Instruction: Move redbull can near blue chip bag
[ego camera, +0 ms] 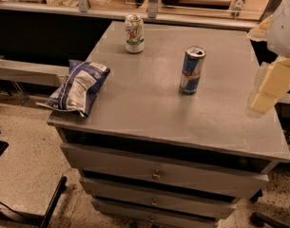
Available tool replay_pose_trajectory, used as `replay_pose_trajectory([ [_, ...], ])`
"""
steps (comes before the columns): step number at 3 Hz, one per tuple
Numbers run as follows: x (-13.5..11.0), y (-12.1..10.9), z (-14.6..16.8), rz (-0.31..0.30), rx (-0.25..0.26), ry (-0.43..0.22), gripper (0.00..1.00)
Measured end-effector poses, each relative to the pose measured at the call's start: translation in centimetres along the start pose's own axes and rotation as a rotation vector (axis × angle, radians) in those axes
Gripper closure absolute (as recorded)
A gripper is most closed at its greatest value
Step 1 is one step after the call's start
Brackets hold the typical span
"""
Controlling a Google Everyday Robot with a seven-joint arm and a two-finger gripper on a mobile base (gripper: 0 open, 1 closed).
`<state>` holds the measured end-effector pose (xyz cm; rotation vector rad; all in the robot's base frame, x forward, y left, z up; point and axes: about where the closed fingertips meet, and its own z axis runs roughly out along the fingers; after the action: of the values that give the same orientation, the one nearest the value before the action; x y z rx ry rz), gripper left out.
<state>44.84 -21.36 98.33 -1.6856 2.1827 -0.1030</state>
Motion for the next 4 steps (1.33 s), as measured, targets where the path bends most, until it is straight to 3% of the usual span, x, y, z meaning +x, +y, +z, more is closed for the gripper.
replay_pose_trajectory([
  [2, -0.2, -7.7, 2.4, 0.111, 0.097, -0.2, 0.0],
  [3, -2.2, -10.8, 4.6, 0.163, 0.109, -0.358, 0.0],
  [4, -6.0, -12.4, 7.1, 0.185, 0.061, -0.527, 0.0],
])
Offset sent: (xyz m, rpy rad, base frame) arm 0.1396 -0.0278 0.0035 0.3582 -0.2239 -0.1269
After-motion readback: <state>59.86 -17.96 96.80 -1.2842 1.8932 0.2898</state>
